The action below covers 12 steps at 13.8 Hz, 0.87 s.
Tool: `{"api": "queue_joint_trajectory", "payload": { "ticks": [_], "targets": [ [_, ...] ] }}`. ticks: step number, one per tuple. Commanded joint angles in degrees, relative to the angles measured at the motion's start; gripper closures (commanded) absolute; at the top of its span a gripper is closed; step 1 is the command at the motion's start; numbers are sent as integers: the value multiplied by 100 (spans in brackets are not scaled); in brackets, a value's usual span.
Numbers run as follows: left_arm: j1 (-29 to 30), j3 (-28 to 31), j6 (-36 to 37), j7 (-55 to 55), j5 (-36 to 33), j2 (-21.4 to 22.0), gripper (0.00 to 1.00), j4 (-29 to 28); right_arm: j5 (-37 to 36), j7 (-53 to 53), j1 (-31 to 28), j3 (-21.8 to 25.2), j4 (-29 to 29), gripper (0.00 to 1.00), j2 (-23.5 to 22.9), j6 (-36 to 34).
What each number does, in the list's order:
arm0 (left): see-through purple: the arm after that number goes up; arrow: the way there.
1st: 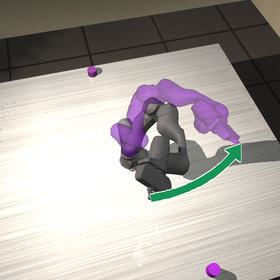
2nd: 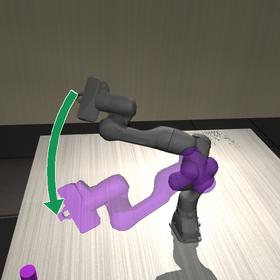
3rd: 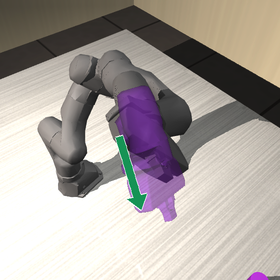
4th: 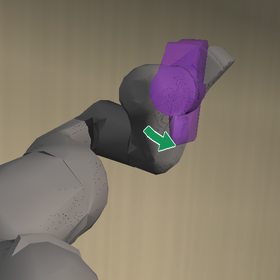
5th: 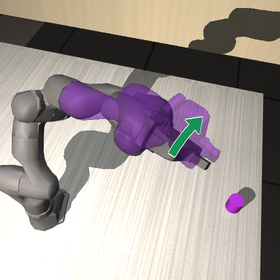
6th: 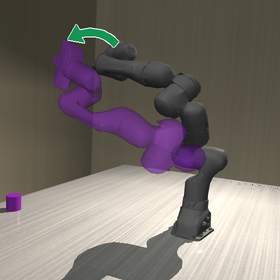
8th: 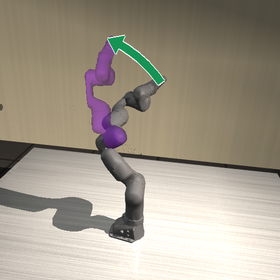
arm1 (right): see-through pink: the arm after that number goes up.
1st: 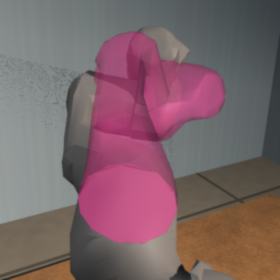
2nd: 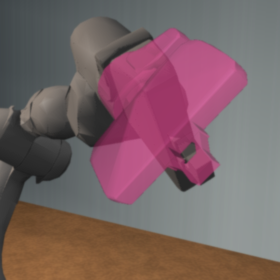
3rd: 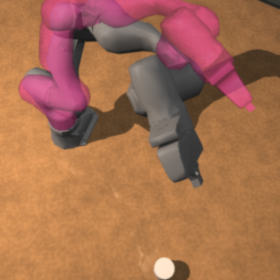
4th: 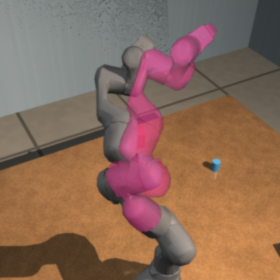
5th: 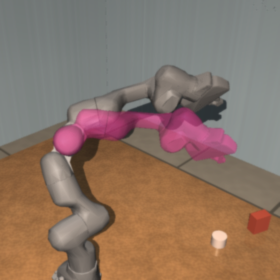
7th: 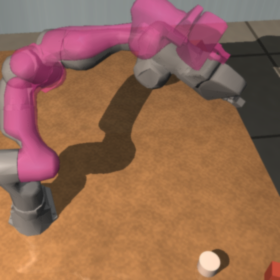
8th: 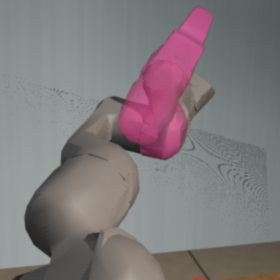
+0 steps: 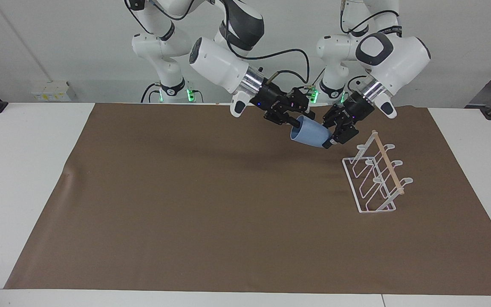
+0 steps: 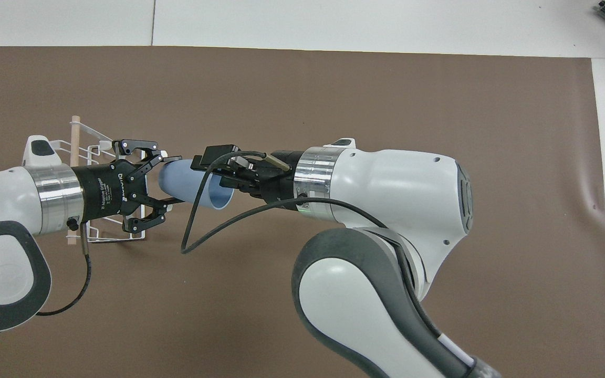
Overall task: Hang cup on cup holder
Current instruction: 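Grasp the cup with the left gripper while the right gripper releases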
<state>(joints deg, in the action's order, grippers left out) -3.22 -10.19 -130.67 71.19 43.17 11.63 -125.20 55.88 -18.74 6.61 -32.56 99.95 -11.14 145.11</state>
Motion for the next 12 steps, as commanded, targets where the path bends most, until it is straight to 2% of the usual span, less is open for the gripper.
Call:
{"api": "queue_joint_trajectory", "payload": {
  "ticks": [1,3,4,7,9,12],
  "targets": [
    [67,0,33,167,-1218,-3,100,188,54,-51,-54,-31,68,26,24,26],
    [172,0,251,359,-2238,-29,100,494,-24,-16,-63,-14,165,7,51,26],
    [172,0,375,621,-2913,-203,100,792,-312,62,-72,-5,200,3,51,26],
    [128,-18,490,1081,-4830,-477,100,1348,-1340,220,-177,-14,262,0,51,-26],
    [111,-18,403,1098,-5911,-495,100,1314,-1955,684,-404,-14,271,0,51,-376],
    [181,0,-9,1107,-6925,-609,100,1305,-2668,1879,-818,-14,262,0,130,-1079]
  ]
}}
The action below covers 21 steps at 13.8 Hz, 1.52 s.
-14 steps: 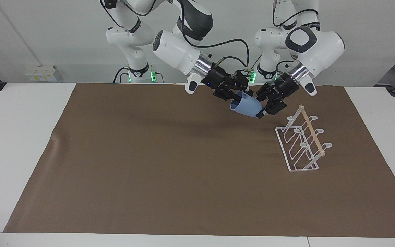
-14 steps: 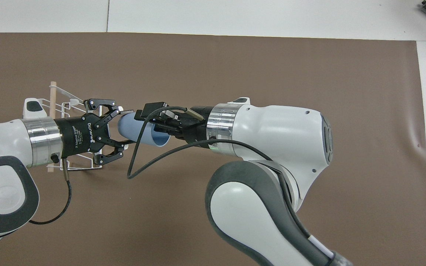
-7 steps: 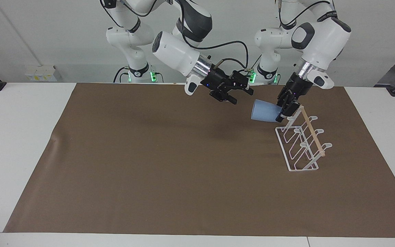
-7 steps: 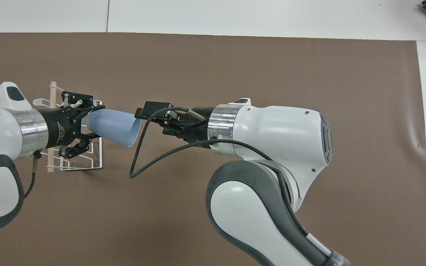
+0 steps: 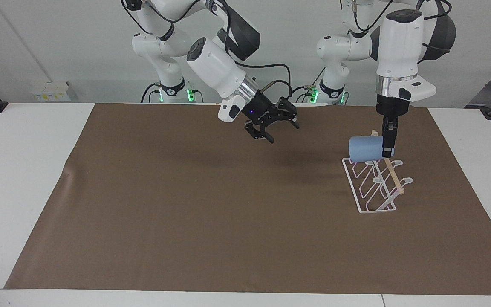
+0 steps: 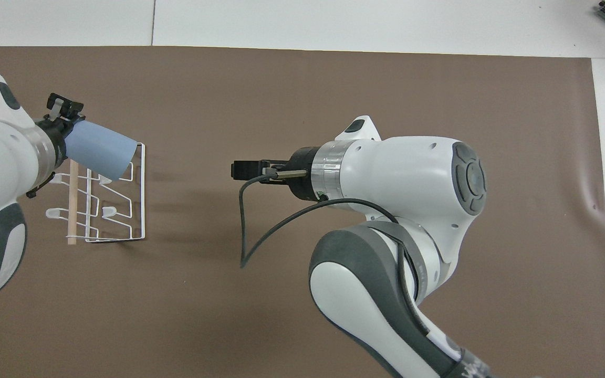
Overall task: Hang cup on cup holder
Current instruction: 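Grasp the cup with the left gripper while the right gripper releases, then move the cup over the rack while the right gripper withdraws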
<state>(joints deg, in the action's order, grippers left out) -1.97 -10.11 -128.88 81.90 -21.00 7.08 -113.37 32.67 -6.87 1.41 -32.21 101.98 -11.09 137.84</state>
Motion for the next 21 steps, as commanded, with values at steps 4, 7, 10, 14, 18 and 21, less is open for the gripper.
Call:
{"api": "queue_joint_trajectory", "payload": {
  "ticks": [4,7,10,14,18,21],
  "targets": [
    [189,0,-418,290,-1860,-496,100,174,-1164,1731,-772,-48,24,0,291,-977],
    [109,-26,-357,1161,-3023,-787,100,245,-1500,2083,-1133,-40,-37,0,668,-1968],
    [-92,-26,-68,1206,-3059,-744,100,201,-1596,2120,-1309,-13,-46,0,1160,-2515],
    [-312,-26,144,1258,-3278,-717,100,157,-2177,1455,-1677,22,-64,0,1784,-3393],
    [-295,-26,127,1267,-3613,-787,100,105,-2790,889,-2380,100,-46,0,2093,-4229],
    [-313,-26,100,1443,-3761,-814,100,17,-2801,1379,-2452,706,268,0,2198,-4275]
  ]
}}
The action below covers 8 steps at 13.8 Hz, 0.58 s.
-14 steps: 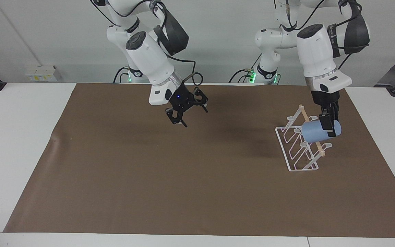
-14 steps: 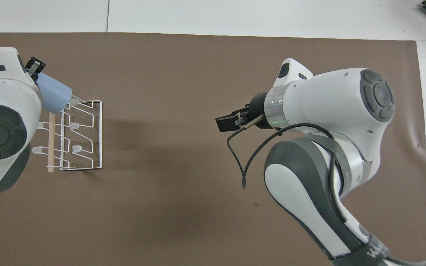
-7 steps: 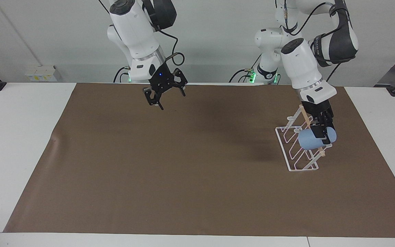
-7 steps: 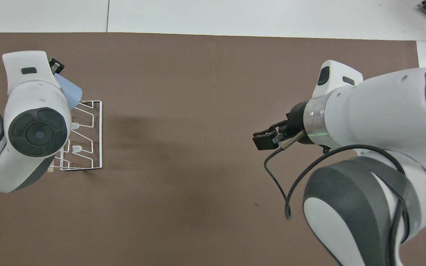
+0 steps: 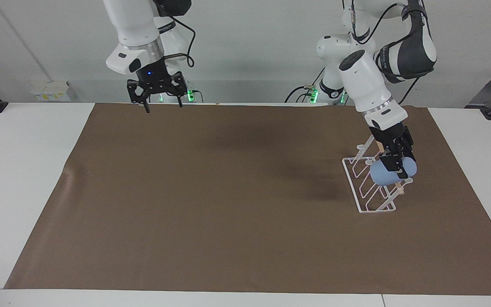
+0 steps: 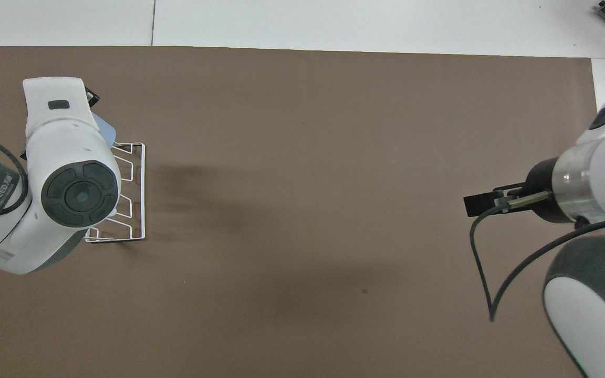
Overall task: Hang cup on cup holder
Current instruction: 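Move the cup over the rack while the right gripper withdraws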
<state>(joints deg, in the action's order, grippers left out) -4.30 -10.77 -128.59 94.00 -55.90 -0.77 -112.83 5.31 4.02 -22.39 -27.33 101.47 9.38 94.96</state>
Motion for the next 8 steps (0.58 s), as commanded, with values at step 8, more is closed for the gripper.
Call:
{"api": "queue_joint_trajectory", "payload": {
  "ticks": [8],
  "targets": [
    [-159,40,27,426,-387,-11,100,-310,14,-156,-20,245,1146,0,679,163]
  ]
}}
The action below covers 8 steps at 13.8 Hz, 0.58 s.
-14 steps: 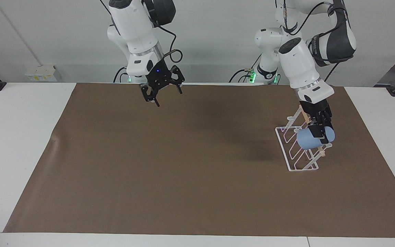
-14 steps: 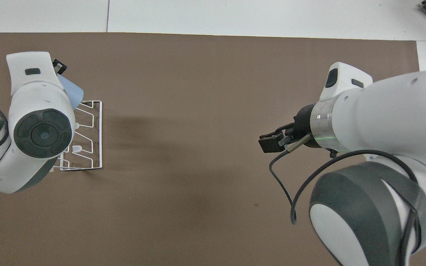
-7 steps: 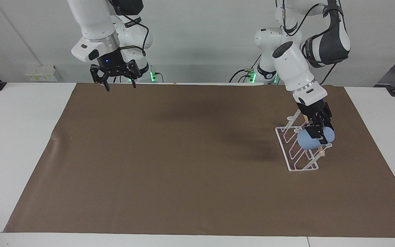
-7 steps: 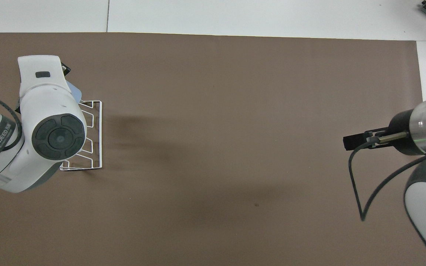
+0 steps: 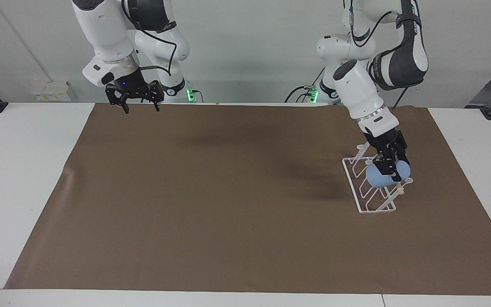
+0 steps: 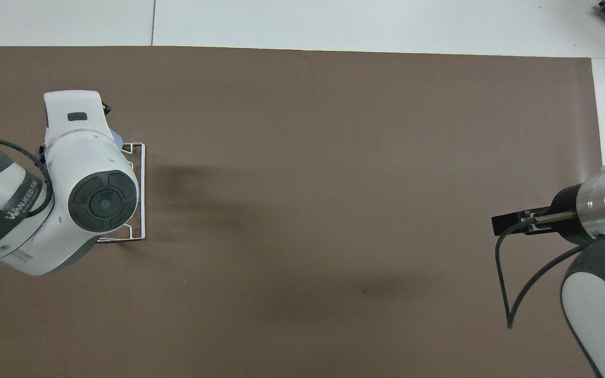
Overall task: Hang cup on cup holder
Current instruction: 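Move the cup over the rack while the right gripper withdraws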
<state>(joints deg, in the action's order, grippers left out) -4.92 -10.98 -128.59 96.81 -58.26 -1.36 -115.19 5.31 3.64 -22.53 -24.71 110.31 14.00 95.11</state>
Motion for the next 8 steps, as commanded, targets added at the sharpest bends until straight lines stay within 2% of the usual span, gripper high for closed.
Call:
{"api": "queue_joint_trajectory", "payload": {
  "ticks": [1,8],
  "targets": [
    [-96,61,27,145,-177,48,100,-65,14,-118,-6,-16,280,0,235,148],
    [-97,52,-139,154,-265,84,100,-319,23,-91,29,-25,272,0,235,148]
  ]
}}
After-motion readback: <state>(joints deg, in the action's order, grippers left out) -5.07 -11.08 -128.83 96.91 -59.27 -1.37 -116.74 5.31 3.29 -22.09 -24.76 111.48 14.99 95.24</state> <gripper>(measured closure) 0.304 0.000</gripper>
